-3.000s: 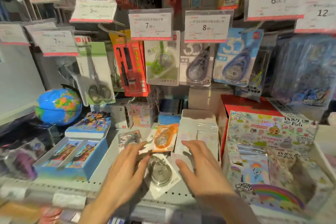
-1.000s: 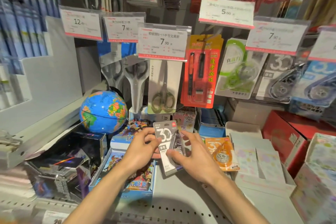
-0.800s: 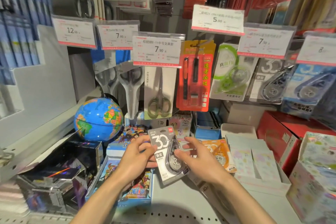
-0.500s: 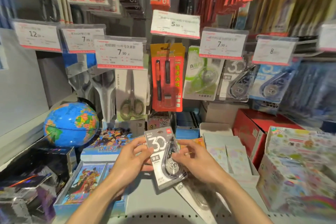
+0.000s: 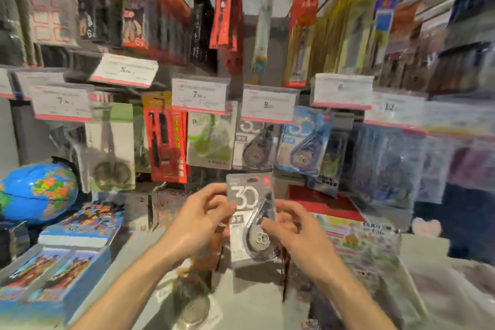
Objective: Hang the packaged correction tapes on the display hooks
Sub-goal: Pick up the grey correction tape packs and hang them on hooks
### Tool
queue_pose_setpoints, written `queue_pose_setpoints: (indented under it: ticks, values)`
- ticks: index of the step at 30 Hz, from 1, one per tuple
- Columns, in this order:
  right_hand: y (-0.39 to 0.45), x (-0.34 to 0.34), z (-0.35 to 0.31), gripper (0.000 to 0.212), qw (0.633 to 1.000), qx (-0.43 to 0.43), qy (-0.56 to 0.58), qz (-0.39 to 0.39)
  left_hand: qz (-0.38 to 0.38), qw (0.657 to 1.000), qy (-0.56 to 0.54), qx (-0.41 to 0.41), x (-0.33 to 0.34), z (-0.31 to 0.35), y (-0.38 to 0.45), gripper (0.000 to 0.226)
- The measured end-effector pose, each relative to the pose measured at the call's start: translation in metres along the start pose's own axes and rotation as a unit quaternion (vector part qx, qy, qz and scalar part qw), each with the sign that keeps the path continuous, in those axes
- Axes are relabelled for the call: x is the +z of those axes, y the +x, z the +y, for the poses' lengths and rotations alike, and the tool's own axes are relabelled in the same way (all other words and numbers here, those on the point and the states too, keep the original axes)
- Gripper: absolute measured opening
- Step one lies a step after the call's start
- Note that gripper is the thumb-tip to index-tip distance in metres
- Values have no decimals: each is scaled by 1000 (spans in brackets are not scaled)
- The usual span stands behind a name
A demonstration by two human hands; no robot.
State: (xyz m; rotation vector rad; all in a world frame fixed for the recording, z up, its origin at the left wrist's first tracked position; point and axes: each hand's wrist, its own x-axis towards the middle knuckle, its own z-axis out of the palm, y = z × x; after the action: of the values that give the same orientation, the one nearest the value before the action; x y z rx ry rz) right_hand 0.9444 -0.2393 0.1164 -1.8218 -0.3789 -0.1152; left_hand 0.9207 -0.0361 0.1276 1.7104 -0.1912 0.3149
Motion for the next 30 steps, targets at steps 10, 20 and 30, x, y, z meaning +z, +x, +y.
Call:
queue_pose_setpoints:
  ticks: [10, 20, 30]
  values:
    - [1, -63, -14, 41, 990, -42, 133, 28, 44, 996, 38, 72, 37, 59, 18, 32]
    - [25, -73, -37, 46, 988, -98, 99, 58, 117, 969, 115, 184, 19, 86, 21, 34]
    - [58, -44, -64, 50, 986, -140, 81, 48, 119, 952, 136, 246, 4, 107, 28, 34]
